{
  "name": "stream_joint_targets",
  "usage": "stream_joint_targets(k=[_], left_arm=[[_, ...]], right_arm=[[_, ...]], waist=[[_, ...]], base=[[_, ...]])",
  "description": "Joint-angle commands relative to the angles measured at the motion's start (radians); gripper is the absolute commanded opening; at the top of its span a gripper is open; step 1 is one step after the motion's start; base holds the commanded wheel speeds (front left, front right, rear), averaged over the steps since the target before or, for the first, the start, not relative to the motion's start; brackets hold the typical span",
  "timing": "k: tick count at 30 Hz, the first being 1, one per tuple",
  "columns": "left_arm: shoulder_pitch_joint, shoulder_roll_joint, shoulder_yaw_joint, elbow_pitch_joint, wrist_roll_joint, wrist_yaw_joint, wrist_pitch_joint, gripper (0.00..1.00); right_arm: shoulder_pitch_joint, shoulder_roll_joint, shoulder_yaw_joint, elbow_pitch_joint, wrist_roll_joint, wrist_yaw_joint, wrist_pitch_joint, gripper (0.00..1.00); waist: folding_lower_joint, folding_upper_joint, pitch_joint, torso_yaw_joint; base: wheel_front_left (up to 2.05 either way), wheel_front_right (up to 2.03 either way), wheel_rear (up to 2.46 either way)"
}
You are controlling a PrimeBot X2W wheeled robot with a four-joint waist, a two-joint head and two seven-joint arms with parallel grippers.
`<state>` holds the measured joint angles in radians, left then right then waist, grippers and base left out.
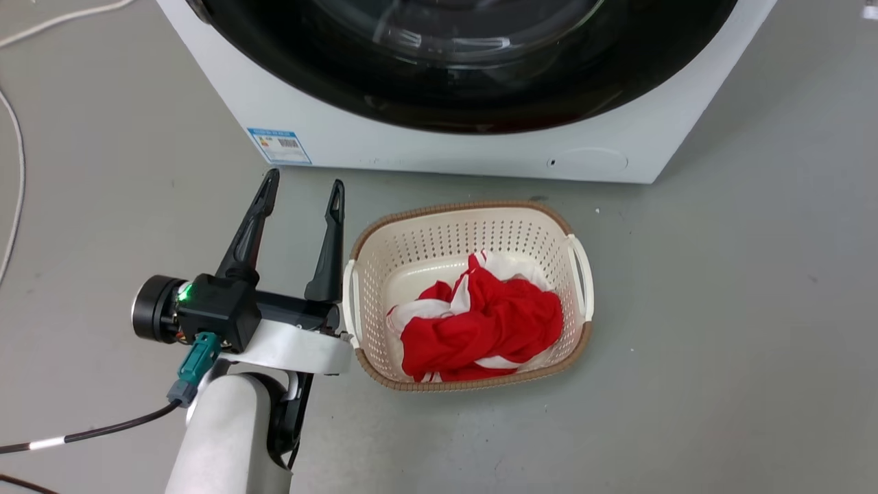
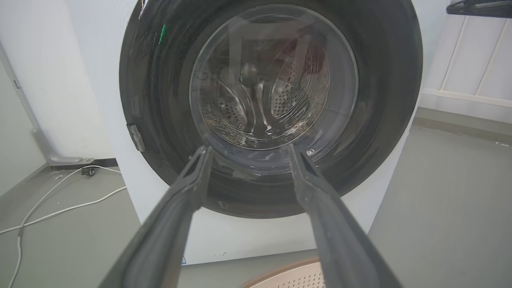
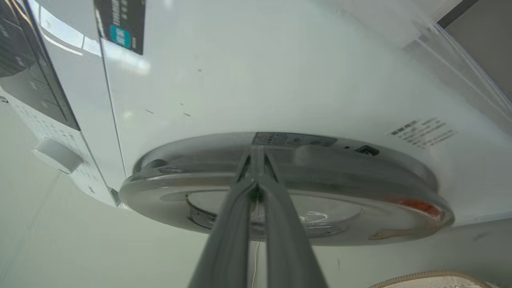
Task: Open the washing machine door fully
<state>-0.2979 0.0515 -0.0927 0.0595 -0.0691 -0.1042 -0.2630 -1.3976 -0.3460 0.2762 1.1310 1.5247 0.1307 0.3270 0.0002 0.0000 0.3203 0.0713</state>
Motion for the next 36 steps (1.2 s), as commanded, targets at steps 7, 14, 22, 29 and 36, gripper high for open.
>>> stream_joint_targets(k=[7,14,22,29,36], left_arm=[[-0.043,-0.001,-0.013,-0.019,0.004,0.006,-0.003,1.0],[-0.066,-0.002,-0.028,-0.032,-0.004,0.012,-0.003,1.0],[-0.076,-0.002,-0.035,-0.037,-0.003,0.018,-0.003,1.0],[-0.082,-0.002,-0.041,-0.036,-0.006,0.024,-0.003,1.0],[-0.085,-0.002,-0.043,-0.03,-0.013,0.03,-0.003,1.0]], right_arm=[[-0.091,0.024,0.037,0.058,-0.042,0.0,0.019,0.0],[-0.143,0.028,0.057,0.094,-0.07,0.0,0.03,0.0],[-0.169,0.035,0.055,0.121,-0.066,0.0,0.068,0.0],[-0.173,0.034,0.05,0.106,-0.052,0.0,0.135,0.0],[-0.148,0.028,0.045,0.074,-0.032,0.0,0.219,0.0]], waist=[[-0.0002,0.0,0.065,0.013],[-0.0002,0.0,0.106,0.022],[-0.0002,0.0,0.137,0.029],[-0.0002,0.0,0.15,0.029],[-0.0002,0.0,0.143,0.022]], base=[[0.0,0.0,0.0],[0.0,0.0,0.0],[0.0,0.0,0.0],[0.0,0.0,0.0],[0.0,0.0,0.0]])
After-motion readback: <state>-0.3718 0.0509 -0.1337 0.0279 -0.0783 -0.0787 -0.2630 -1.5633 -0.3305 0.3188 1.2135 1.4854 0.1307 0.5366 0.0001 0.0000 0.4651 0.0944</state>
